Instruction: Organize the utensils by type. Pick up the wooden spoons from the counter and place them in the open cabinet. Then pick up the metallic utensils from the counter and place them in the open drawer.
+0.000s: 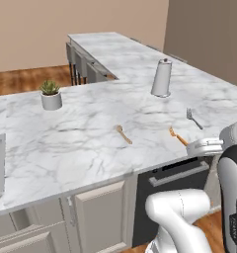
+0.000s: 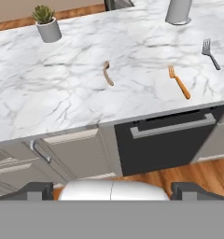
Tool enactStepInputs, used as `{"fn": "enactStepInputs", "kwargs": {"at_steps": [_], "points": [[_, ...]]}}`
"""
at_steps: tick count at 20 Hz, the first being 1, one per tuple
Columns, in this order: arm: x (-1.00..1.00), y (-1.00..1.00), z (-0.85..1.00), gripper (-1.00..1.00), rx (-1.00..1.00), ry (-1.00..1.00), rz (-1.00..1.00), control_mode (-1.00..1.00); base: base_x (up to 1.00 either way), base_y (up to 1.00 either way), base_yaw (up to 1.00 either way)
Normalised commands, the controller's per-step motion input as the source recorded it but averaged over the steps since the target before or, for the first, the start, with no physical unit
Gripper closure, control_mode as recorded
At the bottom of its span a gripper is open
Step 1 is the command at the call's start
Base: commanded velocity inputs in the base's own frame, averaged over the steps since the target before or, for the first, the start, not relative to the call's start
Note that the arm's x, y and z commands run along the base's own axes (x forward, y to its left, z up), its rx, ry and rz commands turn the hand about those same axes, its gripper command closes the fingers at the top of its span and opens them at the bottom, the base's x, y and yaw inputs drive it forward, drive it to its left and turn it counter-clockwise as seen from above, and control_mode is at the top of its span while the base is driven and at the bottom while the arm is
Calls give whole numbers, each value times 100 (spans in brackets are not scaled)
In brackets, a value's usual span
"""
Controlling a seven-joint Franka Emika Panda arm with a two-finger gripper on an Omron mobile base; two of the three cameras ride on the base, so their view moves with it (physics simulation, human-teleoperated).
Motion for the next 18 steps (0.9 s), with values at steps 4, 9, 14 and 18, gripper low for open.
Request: {"fn": "enactStepInputs", "kwargs": {"at_steps": [4, 9, 14, 18], "points": [[0, 0, 0, -100, 0, 0, 0, 100, 76, 0, 33], [0, 0, 0, -100, 0, 0, 0, 100, 43, -12, 3], [0, 0, 0, -100, 0, 0, 0, 100, 28, -6, 0], [0, 0, 0, -100, 0, 0, 0, 100, 19, -3, 0]]}}
